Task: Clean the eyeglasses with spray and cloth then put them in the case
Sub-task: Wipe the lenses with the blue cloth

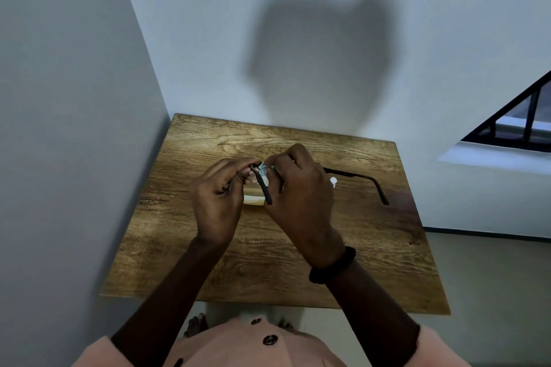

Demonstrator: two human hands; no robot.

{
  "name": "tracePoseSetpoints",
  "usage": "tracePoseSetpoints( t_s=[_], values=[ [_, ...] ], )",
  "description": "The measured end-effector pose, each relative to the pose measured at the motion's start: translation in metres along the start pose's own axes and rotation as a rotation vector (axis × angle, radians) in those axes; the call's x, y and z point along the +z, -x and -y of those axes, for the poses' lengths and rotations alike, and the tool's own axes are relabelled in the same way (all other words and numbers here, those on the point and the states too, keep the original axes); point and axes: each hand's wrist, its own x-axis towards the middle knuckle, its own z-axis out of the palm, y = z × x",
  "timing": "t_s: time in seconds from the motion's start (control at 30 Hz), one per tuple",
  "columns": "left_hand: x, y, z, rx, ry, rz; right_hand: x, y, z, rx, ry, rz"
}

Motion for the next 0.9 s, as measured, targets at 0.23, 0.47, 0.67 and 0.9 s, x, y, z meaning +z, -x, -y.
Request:
tracePoseSetpoints(
  t_s=[0.23,0.47,0.67,0.9],
  values=[
    [-0.009,0.000,0.005,-0.021,0.079,0.017,0.003,0.014,0.005,-0.032,-0.035,0.080],
    [-0.010,0.003,0.004,-0.037,0.049,0.004,-0.003,0.013,-0.004,0.043,0.104,0.082],
    [-0.008,0.005,0.000,-0.049,0.051,-0.011,0.003,0.000,0.001,0.083,0.055,0.030],
    [-0.009,0.005,-0.001,-0.060,0.038,-0.031,0.009,0.003,0.010,0.027,-0.153,-0.005]
  ],
)
